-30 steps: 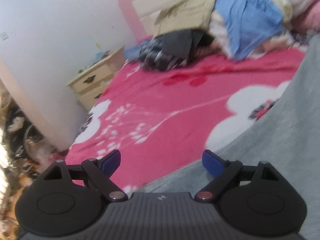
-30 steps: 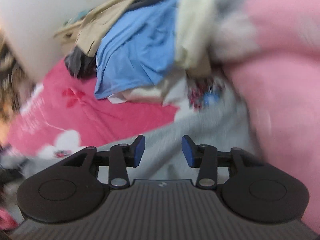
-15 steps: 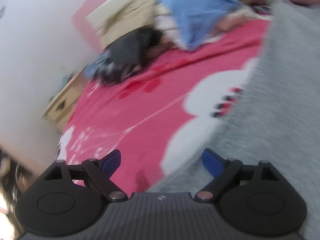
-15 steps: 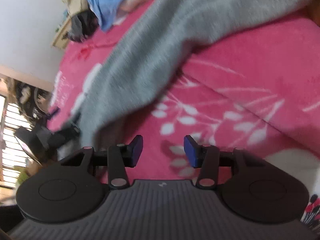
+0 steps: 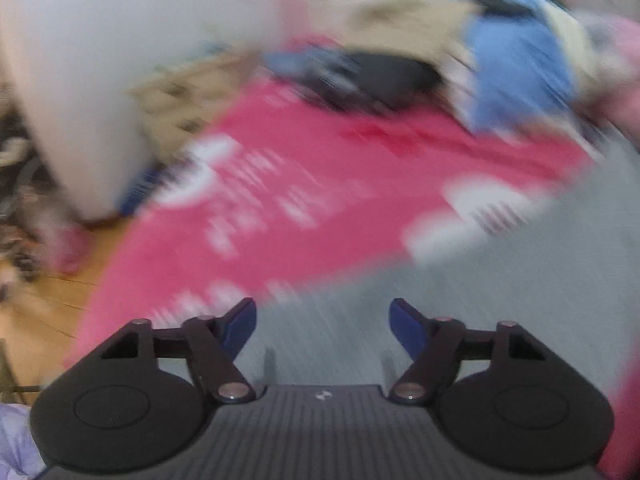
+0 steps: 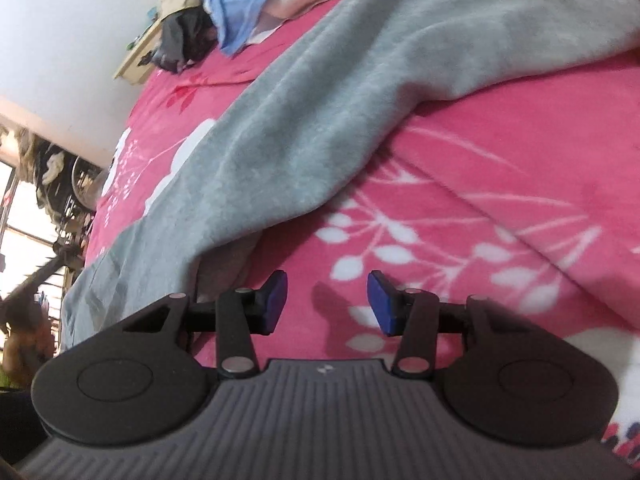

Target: Fold clothes

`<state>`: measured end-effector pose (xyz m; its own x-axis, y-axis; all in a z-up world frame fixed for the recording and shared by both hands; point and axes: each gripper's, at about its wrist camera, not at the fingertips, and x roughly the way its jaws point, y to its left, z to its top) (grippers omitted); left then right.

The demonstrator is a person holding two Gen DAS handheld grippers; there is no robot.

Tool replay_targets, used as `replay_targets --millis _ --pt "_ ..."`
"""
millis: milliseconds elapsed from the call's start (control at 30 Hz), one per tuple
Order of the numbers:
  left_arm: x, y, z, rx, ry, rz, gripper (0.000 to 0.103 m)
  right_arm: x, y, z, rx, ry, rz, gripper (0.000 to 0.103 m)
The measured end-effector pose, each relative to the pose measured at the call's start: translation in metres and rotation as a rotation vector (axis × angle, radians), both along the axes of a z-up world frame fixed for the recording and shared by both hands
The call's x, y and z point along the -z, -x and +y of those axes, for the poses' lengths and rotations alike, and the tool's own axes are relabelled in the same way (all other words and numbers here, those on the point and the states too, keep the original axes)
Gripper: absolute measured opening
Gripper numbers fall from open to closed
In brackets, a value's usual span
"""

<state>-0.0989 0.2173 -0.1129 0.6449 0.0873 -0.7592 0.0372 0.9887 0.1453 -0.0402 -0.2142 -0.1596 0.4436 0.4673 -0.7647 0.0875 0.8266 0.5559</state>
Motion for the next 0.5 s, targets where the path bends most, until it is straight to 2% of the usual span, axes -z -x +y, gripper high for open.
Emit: replay_targets --millis 67,167,200,233,267,367,433,467,500 --pt "0.019 0.009 -0.004 0.035 0.019 0.052 0.064 0.000 -0.001 0.007 -0.025 0.009 -0.012 0.045" --pt "0.052 0.001 0.023 -0.074 0.059 0.110 0.062 0.000 0.000 0.013 -0.049 0.041 -0.030 0.044" --pt "0.057 -0.002 0.038 -0.112 0.086 0.095 0.061 0.001 0.003 0.011 -0.048 0.049 -0.033 0.044" --pt "0.058 -0.003 0.053 -0.134 0.145 0.070 0.056 0.001 0.006 0.008 -0.042 0.058 -0.032 0.044" --pt "0.056 -0.007 0.068 -0.162 0.199 0.047 0.044 0.002 0.009 0.004 -0.035 0.068 -0.029 0.044" --pt "0.046 -0.016 0.106 -0.241 0.257 -0.026 0.036 0.005 0.009 -0.004 -0.005 0.082 -0.016 0.044" --pt "0.045 -0.017 0.128 -0.307 0.271 -0.045 0.032 0.007 0.009 -0.006 0.006 0.078 -0.009 0.044" --pt "0.045 -0.019 0.139 -0.330 0.310 -0.038 0.023 0.007 0.009 -0.007 0.006 0.077 -0.009 0.044" --pt "0.045 -0.020 0.151 -0.353 0.350 -0.031 0.020 0.007 0.009 -0.006 0.003 0.082 -0.011 0.044"
